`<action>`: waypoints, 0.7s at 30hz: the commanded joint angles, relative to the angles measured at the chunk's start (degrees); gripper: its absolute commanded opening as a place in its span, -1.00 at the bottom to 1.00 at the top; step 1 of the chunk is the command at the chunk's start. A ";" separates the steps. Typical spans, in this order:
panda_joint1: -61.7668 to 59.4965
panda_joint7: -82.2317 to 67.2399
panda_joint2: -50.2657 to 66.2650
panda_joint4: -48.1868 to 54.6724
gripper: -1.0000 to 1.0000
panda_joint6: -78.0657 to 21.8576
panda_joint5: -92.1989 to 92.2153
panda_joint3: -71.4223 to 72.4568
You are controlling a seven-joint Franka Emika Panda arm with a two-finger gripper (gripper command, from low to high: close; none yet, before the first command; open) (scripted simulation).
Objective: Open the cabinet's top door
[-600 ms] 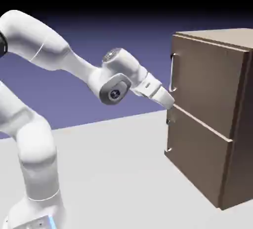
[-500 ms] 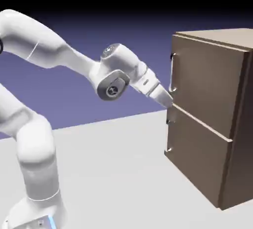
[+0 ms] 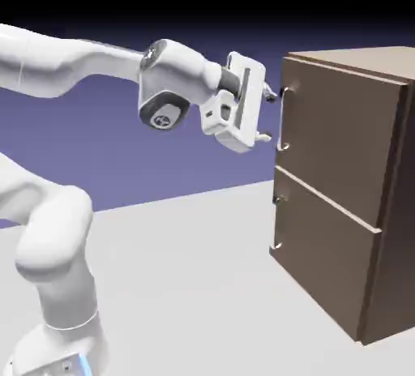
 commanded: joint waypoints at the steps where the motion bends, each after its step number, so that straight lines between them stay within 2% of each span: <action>1: -1.01 1.53 -0.73 0.35 0.00 -0.23 2.50 1.18; 21: -21.21 32.18 -15.33 7.43 0.00 -4.88 52.34 24.83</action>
